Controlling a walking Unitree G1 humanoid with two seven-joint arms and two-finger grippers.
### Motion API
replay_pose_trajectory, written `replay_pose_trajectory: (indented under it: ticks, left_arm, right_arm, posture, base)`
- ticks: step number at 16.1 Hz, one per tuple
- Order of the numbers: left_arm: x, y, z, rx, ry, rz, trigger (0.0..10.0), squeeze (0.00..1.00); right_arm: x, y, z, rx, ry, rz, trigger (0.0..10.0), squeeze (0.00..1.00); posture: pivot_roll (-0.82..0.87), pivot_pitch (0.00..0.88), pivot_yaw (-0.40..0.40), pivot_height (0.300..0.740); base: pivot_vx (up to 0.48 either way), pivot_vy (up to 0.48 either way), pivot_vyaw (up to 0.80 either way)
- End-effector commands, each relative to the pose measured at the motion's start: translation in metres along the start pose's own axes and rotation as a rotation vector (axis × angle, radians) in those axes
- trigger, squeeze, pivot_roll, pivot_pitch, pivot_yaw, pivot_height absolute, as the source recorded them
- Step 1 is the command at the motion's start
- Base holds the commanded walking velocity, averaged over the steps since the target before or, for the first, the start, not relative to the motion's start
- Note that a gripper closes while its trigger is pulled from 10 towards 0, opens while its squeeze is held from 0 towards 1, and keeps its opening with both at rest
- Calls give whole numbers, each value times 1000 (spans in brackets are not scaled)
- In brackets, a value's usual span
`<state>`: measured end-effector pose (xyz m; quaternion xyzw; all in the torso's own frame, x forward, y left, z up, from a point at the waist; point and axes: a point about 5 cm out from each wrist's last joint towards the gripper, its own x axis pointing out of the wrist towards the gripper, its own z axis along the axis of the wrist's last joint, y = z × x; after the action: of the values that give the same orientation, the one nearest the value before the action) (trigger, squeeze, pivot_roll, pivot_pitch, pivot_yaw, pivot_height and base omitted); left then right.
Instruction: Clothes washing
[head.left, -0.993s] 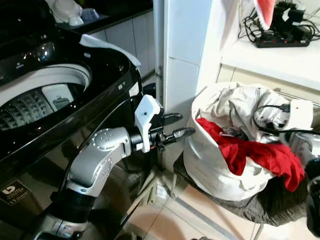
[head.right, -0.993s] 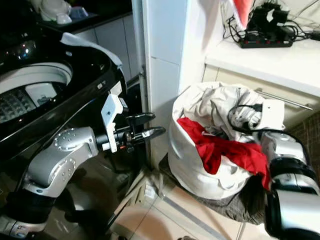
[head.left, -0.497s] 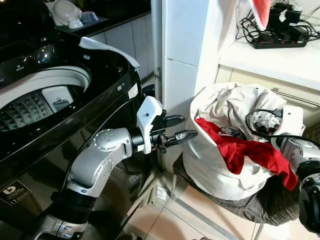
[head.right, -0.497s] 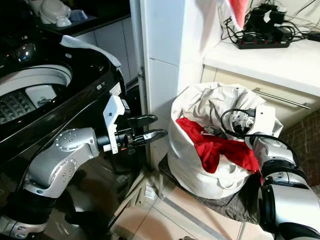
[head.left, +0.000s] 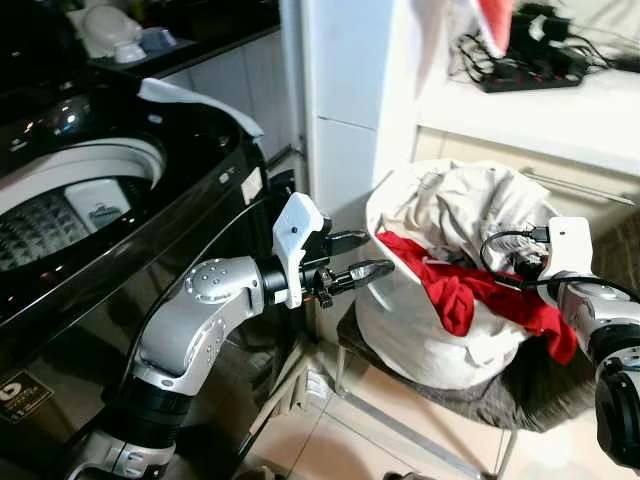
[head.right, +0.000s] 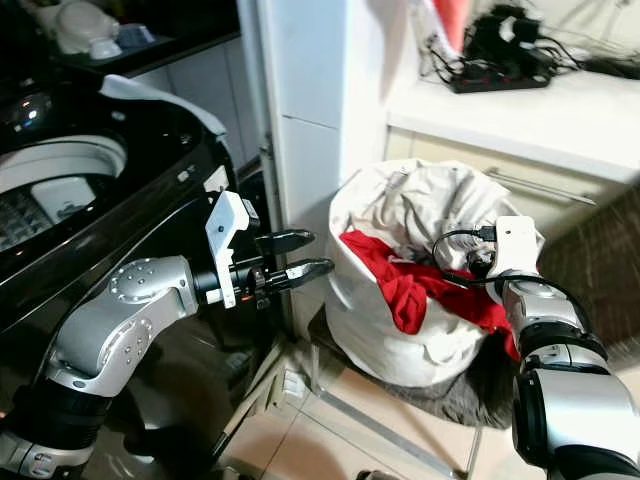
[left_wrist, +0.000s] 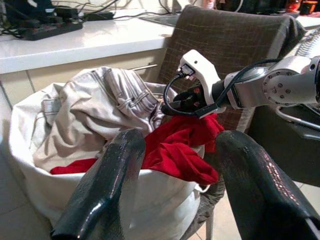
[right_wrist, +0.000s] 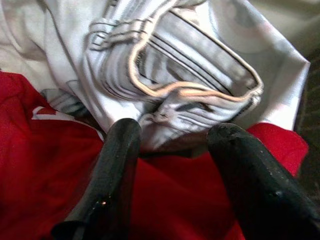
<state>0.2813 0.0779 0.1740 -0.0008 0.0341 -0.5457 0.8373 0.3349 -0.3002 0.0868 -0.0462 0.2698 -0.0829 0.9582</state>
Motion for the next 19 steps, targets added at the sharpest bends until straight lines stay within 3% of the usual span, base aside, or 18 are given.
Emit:
replay_pose_trajectory:
  ticks: [1,7,8,9,10,11,12,13,15,18,19]
  left_arm:
    - [-1,0,3,16,6,-5,10000,0]
    - [1,-1,1,24,4,9,10000,0]
    - [2,-1,2,19,-2,33,10000,0]
    - [2,1,3,24,-7,60,10000,0]
    - [1,3,3,34,-11,98,10000,0]
    - [-4,20,-3,20,-14,310,10000,0]
    - [-10,30,-8,9,-37,458,10000,0]
    - [-12,30,-9,14,-63,503,10000,0]
    - [-14,27,-11,-12,-99,548,10000,0]
    - [-15,26,-10,27,-123,584,10000,0]
    - [-17,25,-18,15,-89,618,10000,0]
  right_arm:
    - [0,1,5,1,-15,0,0,0]
    - [0,-3,8,-23,-30,-14,0,0]
    - [-1,-5,15,-60,-59,-27,0,0]
    - [-1,-5,20,-84,-88,-31,3961,0]
    - [-2,-6,27,-108,-127,-40,9294,0]
    - [-6,-3,53,-130,-299,-58,10000,0]
    - [-10,4,67,-137,-414,-51,10000,0]
    - [-12,9,66,-165,-441,-36,10000,0]
    - [-15,19,62,-131,-463,-38,10000,0]
    - [-21,25,58,-104,-483,-52,10000,0]
    - [-33,48,57,-85,-523,37,10000,0]
  posture:
    - [78,0,59,740]
    - [75,0,56,740]
    - [84,0,37,740]
    - [85,0,28,740]
    - [85,0,28,740]
    - [83,0,14,740]
    - [81,0,10,740]
    - [81,0,5,740]
    - [80,0,2,740]
    - [79,0,-3,740]
    - [80,0,-13,740]
  base:
    - [0,0,0]
    - [0,0,0]
    - [0,0,0]
    - [0,0,0]
    - [0,0,0]
    - [0,0,0]
    - [0,0,0]
    - [0,0,0]
    - [0,0,0]
    - [0,0,0]
    - [0,0,0]
